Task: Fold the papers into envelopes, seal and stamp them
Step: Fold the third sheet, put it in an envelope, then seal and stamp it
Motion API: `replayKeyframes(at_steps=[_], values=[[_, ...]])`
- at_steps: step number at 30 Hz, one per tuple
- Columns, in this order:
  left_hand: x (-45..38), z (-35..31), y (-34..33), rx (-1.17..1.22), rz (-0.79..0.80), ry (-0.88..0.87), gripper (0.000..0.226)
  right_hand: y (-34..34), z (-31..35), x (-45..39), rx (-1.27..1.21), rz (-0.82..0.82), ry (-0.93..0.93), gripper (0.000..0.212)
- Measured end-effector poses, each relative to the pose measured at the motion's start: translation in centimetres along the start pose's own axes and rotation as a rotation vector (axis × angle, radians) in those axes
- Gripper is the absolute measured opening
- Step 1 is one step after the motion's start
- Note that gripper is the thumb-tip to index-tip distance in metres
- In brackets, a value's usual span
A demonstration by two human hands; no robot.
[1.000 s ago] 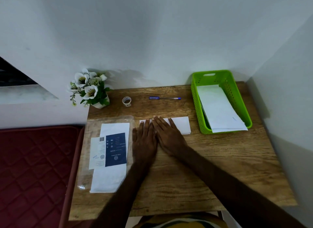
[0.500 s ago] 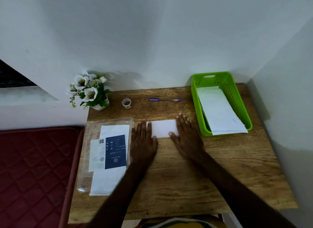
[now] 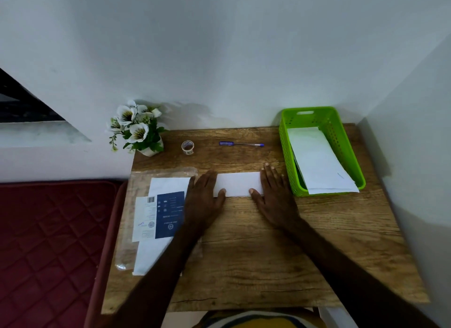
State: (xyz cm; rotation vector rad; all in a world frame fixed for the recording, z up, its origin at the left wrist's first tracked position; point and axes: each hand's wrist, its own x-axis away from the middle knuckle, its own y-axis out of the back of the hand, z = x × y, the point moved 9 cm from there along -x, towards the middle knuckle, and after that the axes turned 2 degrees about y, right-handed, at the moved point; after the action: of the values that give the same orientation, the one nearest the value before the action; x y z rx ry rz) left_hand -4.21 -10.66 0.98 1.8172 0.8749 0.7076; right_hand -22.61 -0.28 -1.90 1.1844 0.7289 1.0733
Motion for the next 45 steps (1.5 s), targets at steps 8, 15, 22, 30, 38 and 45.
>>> replayKeyframes(at_steps=[8,15,22,30,38,45], values=[[2.2,7.7,7.2,-0.059,-0.260,-0.153,0.043,3.6,8.1,3.9,-0.167,-0.204,0.283,0.043],[4.5,14.2,8.5,-0.188,-0.317,-0.181,0.041,1.1,18.5,8.8,-0.252,0.017,0.624,0.033],[5.3,15.5,6.9,-0.274,-0.230,-0.257,0.044,-3.7,25.0,11.5,-0.269,0.269,0.749,0.039],[5.1,15.6,6.6,-0.205,-0.157,-0.180,0.048,-4.0,26.6,11.5,-0.176,0.226,0.753,0.023],[5.0,15.4,6.9,-0.220,-0.134,-0.196,0.047,-1.0,27.0,11.7,-0.426,0.232,0.747,0.021],[4.8,14.9,8.3,-0.195,-0.163,-0.215,0.047,3.8,27.0,12.1,-0.648,0.261,0.615,0.026]])
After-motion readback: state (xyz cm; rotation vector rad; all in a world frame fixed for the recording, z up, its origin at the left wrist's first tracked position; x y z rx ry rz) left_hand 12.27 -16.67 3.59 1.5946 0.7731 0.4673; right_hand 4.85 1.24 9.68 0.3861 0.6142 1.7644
